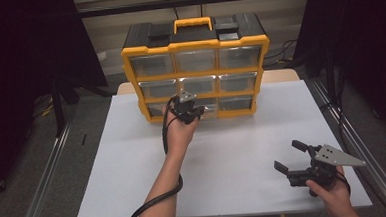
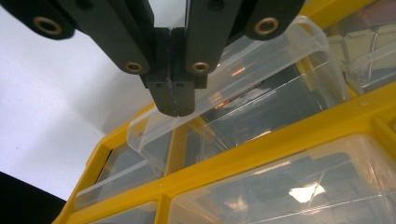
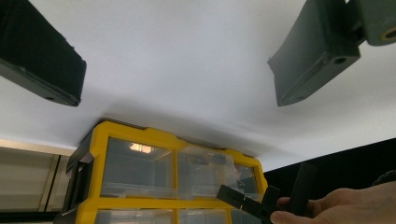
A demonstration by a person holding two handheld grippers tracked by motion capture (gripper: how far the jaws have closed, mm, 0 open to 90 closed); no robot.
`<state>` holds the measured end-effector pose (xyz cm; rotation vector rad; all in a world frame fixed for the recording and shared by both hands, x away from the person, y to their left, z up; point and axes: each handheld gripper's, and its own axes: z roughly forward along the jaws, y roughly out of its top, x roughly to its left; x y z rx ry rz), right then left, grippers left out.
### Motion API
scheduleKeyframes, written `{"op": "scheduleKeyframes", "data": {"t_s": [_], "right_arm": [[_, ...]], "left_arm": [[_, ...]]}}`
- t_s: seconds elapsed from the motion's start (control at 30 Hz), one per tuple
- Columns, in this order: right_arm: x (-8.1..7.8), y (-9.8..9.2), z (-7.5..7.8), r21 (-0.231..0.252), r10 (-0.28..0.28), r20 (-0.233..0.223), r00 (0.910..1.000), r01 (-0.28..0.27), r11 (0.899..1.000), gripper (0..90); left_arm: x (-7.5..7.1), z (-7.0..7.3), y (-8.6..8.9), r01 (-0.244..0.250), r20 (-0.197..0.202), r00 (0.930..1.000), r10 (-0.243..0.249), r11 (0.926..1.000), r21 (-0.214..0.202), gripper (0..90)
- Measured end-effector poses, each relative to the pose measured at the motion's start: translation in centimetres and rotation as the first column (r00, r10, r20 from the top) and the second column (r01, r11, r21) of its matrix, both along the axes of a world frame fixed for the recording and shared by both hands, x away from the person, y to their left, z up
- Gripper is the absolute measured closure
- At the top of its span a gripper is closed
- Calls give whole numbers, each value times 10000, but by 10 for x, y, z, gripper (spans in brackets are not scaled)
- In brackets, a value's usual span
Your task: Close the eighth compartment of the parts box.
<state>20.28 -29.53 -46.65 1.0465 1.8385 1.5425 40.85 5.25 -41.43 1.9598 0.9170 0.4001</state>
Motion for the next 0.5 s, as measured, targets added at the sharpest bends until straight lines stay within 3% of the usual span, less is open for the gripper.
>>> {"op": "scheduleKeyframes", "data": {"t_s": [0.13,0.17,0.2,0.23,0.27,0.33,0.4,0.5], "right_arm": [[0,0,0,16,52,-12,10000,-52,10000,21],[0,0,0,17,67,-22,10000,-67,10000,21],[0,1,0,7,78,-12,10000,-78,10000,21],[0,1,0,19,53,-12,10000,-53,10000,21],[0,1,0,36,40,-30,10000,-40,10000,21],[0,1,0,22,65,-35,10000,-65,10000,21],[0,0,0,45,18,-29,10000,-18,10000,21],[0,0,0,29,17,-9,10000,-17,10000,21]], "left_arm": [[1,-1,-2,-197,124,9997,198,9998,-72,900],[3,-1,0,67,221,9997,-74,9995,295,900],[4,-1,1,86,154,9998,-91,9995,308,900],[4,-2,-1,-140,217,9997,138,9999,62,900],[5,-1,0,-110,243,9997,100,9991,404,900],[6,-2,-2,-153,289,9995,150,9998,90,900],[7,-2,-2,-209,345,9992,200,9994,258,900],[9,-3,-2,-270,366,9990,266,9996,112,900]]}}
